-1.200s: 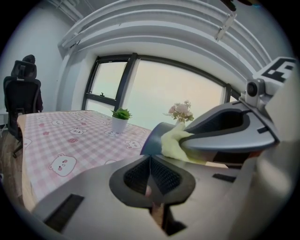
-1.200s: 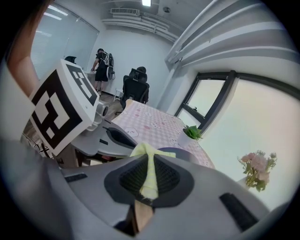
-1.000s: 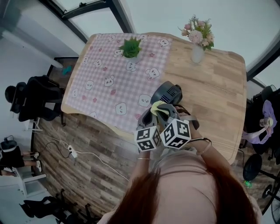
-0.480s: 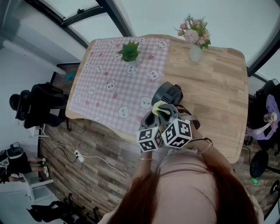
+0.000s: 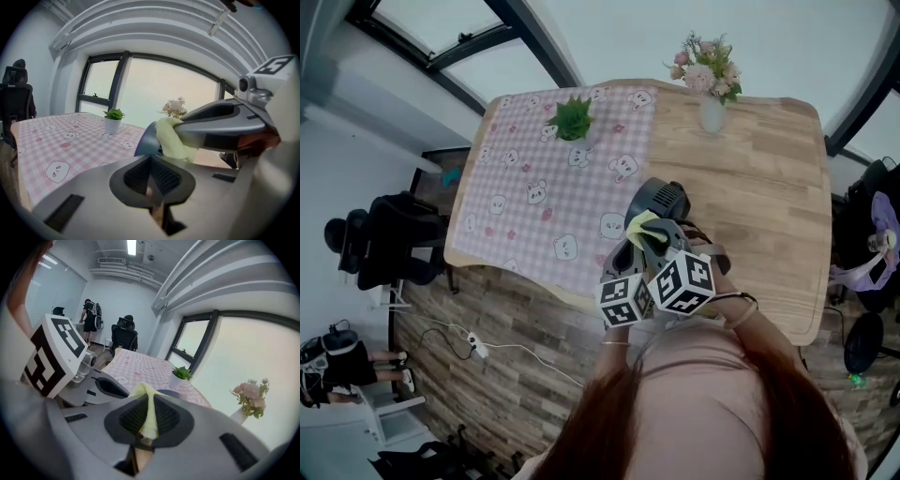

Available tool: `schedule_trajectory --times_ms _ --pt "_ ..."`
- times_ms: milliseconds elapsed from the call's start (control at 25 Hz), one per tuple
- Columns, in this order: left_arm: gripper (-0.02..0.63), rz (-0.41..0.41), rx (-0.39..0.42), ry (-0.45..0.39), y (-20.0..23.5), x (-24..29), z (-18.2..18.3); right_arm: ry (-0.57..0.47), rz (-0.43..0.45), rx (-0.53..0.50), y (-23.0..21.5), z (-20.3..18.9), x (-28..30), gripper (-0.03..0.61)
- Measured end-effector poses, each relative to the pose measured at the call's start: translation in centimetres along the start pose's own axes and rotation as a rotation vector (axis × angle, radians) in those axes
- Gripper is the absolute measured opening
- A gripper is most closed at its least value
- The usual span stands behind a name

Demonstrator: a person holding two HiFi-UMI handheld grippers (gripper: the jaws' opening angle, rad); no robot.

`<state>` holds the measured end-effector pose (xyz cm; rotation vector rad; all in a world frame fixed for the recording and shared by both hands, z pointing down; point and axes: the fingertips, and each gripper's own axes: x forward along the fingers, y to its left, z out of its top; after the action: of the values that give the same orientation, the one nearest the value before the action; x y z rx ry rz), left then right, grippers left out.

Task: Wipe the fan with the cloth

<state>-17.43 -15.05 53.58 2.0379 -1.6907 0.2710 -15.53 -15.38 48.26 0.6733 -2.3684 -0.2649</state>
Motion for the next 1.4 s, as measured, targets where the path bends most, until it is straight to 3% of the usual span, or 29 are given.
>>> schedule_trajectory --times_ms 720,1400 --pt "0.012 0.006 0.009 0.011 -0.2 0.0 0.0 -0.056 -0.042 0.161 -3.3 -0.2 -0.4 0.031" --pt "0.012 0.008 -0.013 0.018 -0.1 0.0 -0.1 -0.115 -0.018 0.379 -5.5 -0.7 -0.4 0.031"
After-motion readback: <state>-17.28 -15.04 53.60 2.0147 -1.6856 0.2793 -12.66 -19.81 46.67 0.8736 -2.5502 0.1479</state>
